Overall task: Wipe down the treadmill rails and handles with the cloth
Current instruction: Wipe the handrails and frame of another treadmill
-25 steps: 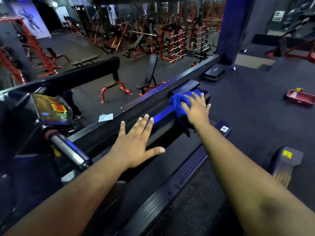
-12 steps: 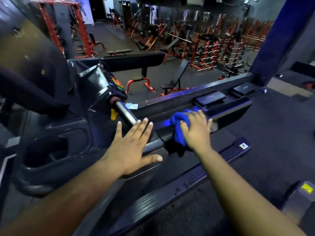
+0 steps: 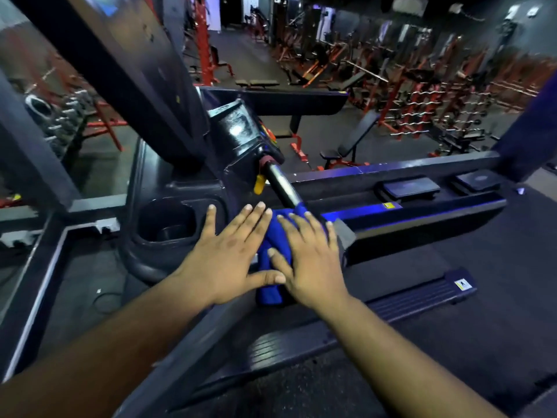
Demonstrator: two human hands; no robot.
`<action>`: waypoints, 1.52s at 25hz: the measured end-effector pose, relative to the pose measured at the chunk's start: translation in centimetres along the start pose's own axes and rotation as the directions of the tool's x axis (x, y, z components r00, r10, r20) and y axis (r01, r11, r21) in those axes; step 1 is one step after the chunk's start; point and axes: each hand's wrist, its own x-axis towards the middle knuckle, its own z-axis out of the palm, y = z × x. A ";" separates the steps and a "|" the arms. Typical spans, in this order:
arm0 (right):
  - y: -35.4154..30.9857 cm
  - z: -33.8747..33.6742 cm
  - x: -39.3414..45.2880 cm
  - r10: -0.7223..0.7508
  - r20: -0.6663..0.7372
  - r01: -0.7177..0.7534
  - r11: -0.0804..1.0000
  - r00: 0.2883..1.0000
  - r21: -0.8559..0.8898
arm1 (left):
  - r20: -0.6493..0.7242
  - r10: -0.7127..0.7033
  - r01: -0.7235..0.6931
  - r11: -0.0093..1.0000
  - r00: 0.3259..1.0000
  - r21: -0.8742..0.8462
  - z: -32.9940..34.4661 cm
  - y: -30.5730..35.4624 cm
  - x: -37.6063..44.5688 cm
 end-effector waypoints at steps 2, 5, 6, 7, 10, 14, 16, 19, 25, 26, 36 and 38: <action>1.9 -1.5 1.4 -0.216 0.152 0.228 0.971 0.964 -0.065 | -0.007 -0.022 0.022 1.000 1.000 -0.012 -0.2 -1.6 -1.6; 5.0 -2.7 3.7 -0.129 0.183 0.146 0.986 0.975 -0.083 | 0.007 -0.110 0.110 0.994 0.994 -0.018 -0.5 -4.9 -4.0; 3.7 -2.3 3.4 -0.081 0.137 0.094 0.991 0.987 -0.091 | 0.017 -0.136 0.136 0.991 0.991 -0.016 -0.5 -5.7 -4.5; 1.1 -1.5 3.0 -0.072 0.094 0.081 0.992 0.993 -0.098 | 0.017 -0.154 0.155 0.988 0.988 -0.028 -0.4 -6.5 -4.8; -8.2 1.0 2.8 -0.140 0.118 0.142 0.990 0.983 -0.011 | -0.002 -0.152 0.149 0.972 0.988 -0.179 -0.1 -8.1 -5.2; -5.9 -0.6 4.5 -0.262 0.279 0.269 0.963 0.924 0.012 | -0.022 -0.153 0.140 0.945 0.988 -0.295 -0.4 -11.3 -6.3; -3.8 -1.1 4.2 -0.165 0.268 0.185 0.982 0.949 -0.050 | 0.001 -0.157 0.151 0.945 0.988 -0.289 -0.3 -13.5 -7.1; -10.3 0.2 3.4 -0.066 0.247 0.091 0.992 0.967 -0.091 | 0.038 -0.113 0.119 0.952 0.993 -0.281 0.7 -16.3 -7.9; -15.0 1.2 4.7 -0.258 0.250 0.273 0.962 0.933 -0.025 | 0.053 0.022 -0.001 0.932 0.998 -0.364 1.0 -20.7 -7.3; -13.3 0.8 4.0 -0.231 0.223 0.245 0.969 0.947 -0.038 | 0.051 0.046 -0.026 0.937 0.998 -0.348 1.2 -21.2 -7.4; -16.7 1.9 1.3 -0.127 0.133 0.142 0.984 0.983 -0.104 | 0.035 0.141 -0.116 0.912 0.989 -0.393 2.4 -22.3 -7.5; -10.3 0.5 -0.1 0.066 0.084 -0.058 0.993 0.994 -0.100 | 0.030 0.132 -0.113 0.929 0.991 -0.352 2.1 -21.9 -7.6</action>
